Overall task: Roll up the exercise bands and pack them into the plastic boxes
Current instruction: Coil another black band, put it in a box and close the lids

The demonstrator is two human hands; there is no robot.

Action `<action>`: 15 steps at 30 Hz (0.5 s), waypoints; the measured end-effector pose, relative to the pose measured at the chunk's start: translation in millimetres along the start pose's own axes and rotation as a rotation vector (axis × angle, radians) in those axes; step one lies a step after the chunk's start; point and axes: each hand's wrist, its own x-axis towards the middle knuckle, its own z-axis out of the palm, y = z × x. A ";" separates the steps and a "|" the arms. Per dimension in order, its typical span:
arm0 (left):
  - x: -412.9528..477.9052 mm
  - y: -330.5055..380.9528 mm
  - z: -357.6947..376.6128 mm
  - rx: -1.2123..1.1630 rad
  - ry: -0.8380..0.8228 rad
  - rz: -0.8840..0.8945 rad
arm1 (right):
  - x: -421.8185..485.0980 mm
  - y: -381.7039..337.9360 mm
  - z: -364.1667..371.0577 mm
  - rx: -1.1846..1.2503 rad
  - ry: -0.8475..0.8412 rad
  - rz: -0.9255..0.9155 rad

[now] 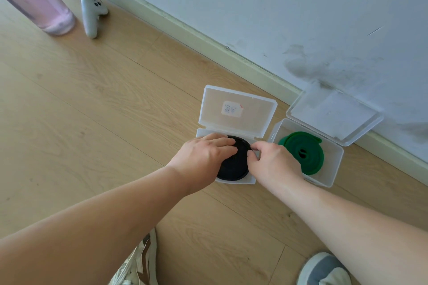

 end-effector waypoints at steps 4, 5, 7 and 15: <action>-0.7 1.6 -5.0 -0.024 0.027 -0.033 | 0.1 0.0 -4.1 0.014 0.044 0.014; -1.1 0.5 -5.6 -0.023 0.032 -0.044 | -0.2 0.9 -5.5 0.016 0.056 0.009; -2.1 -1.8 -7.2 -0.020 0.032 -0.083 | -0.2 3.8 -8.1 0.031 0.072 -0.010; 14.5 -3.7 -38.7 -0.099 0.153 -0.409 | 11.5 8.3 -22.2 0.171 0.407 -0.110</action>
